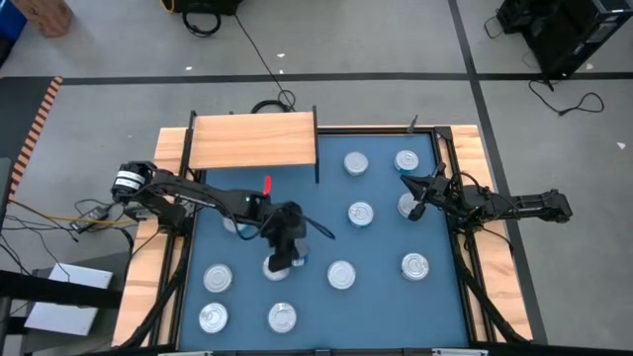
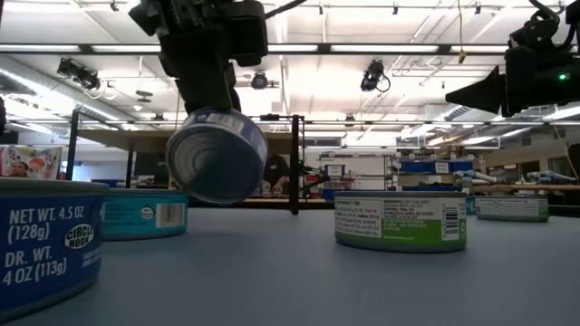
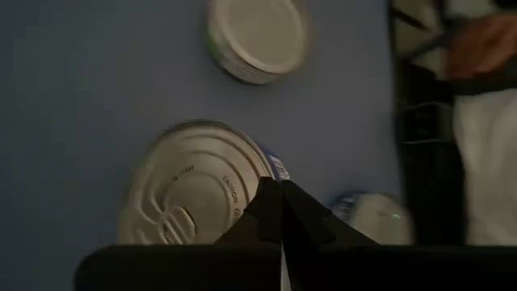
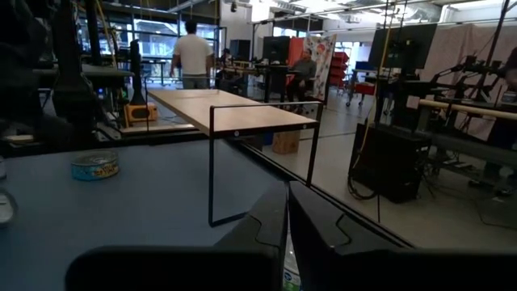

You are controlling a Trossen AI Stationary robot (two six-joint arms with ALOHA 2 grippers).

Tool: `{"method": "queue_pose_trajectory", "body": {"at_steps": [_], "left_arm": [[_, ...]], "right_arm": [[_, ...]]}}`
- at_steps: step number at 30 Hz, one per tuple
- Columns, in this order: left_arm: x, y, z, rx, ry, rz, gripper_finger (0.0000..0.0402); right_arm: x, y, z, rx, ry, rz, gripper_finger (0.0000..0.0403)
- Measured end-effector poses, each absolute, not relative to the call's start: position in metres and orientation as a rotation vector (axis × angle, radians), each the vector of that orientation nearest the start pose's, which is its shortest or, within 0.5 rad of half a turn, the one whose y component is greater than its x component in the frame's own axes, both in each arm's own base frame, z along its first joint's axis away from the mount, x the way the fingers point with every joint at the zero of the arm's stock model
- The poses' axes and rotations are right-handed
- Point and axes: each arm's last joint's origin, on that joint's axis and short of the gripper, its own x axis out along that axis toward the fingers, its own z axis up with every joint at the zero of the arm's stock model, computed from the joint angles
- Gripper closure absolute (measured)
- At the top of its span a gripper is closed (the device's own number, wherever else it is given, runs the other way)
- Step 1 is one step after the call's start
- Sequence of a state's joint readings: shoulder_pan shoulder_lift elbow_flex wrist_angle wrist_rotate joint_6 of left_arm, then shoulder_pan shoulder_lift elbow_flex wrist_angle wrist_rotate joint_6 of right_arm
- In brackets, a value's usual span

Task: Stack canned seafood by type on shelf
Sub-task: Put the blue tuna can on the shelf

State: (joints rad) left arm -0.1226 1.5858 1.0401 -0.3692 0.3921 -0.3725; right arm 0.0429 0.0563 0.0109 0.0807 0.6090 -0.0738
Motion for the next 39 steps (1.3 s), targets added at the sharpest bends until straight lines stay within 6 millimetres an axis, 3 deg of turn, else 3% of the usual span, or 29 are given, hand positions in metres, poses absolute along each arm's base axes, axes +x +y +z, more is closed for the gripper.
{"method": "queue_pose_trajectory", "body": {"at_steps": [6, 24, 39], "left_arm": [[0.326, -0.046, 0.203, -0.511, 1.036, -0.317, 0.0401], [0.327, -0.002, 0.194, -0.540, 1.050, -0.234, 0.0401], [0.326, -0.013, 0.192, -0.697, 1.116, -0.353, 0.0401]], "right_arm": [[0.096, -0.012, 0.170, -0.060, -0.013, -0.567, 0.0376], [0.096, -0.012, 0.170, -0.060, -0.013, -0.567, 0.0376], [0.096, -0.012, 0.171, -0.060, -0.014, -0.567, 0.0376]]}}
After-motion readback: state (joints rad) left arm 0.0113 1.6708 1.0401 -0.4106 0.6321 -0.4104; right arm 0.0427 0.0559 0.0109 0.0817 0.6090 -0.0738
